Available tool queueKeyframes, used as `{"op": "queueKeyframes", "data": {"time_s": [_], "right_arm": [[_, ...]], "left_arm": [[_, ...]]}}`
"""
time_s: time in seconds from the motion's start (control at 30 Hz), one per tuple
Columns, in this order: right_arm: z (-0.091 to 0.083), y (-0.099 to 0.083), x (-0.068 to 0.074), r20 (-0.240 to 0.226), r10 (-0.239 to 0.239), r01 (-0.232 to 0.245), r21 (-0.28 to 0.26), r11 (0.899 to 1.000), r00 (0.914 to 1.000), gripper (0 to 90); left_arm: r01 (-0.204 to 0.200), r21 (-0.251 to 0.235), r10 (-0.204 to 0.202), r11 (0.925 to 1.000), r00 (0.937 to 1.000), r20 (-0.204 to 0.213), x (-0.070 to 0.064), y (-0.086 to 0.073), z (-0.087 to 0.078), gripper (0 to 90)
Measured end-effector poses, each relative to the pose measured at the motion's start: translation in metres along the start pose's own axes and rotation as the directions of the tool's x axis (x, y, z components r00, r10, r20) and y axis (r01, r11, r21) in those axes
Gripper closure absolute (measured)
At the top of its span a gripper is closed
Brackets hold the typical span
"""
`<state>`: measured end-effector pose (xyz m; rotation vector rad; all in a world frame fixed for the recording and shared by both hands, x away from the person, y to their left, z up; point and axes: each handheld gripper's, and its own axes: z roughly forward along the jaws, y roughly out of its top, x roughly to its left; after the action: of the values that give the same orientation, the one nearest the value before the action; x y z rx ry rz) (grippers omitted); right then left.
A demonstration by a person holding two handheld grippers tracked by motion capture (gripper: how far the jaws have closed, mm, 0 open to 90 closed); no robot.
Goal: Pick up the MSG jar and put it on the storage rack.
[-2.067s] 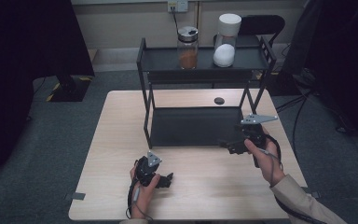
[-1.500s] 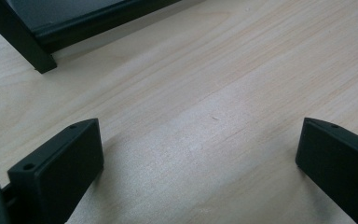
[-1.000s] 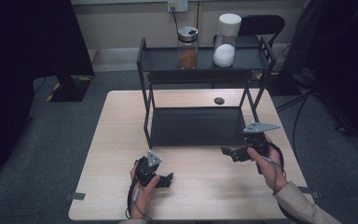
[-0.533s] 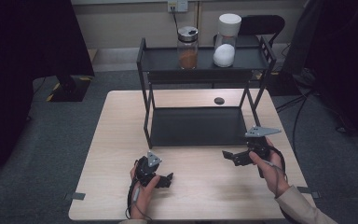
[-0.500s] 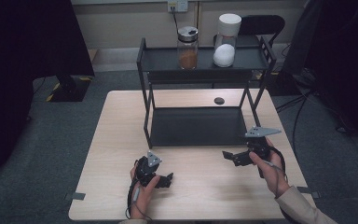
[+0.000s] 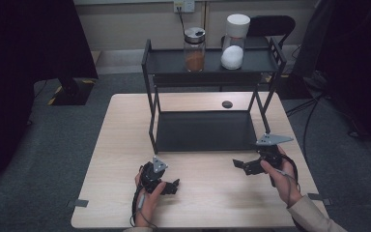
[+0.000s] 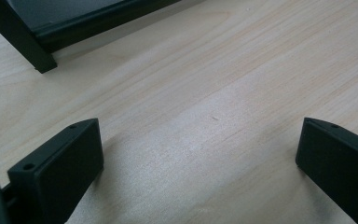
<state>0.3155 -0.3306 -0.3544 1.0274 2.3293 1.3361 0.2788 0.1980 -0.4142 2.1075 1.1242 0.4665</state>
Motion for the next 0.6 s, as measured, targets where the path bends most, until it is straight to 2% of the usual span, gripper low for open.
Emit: {"op": "queueKeyframes", "data": {"time_s": [0.6], "right_arm": [[-0.008,-0.027,-0.005,0.028,0.026,-0.026,0.001,1.0,0.9993,0.8]], "left_arm": [[0.0,0.0,0.0,1.0,1.0,0.0,0.0,0.0,0.0,0.0]]}}
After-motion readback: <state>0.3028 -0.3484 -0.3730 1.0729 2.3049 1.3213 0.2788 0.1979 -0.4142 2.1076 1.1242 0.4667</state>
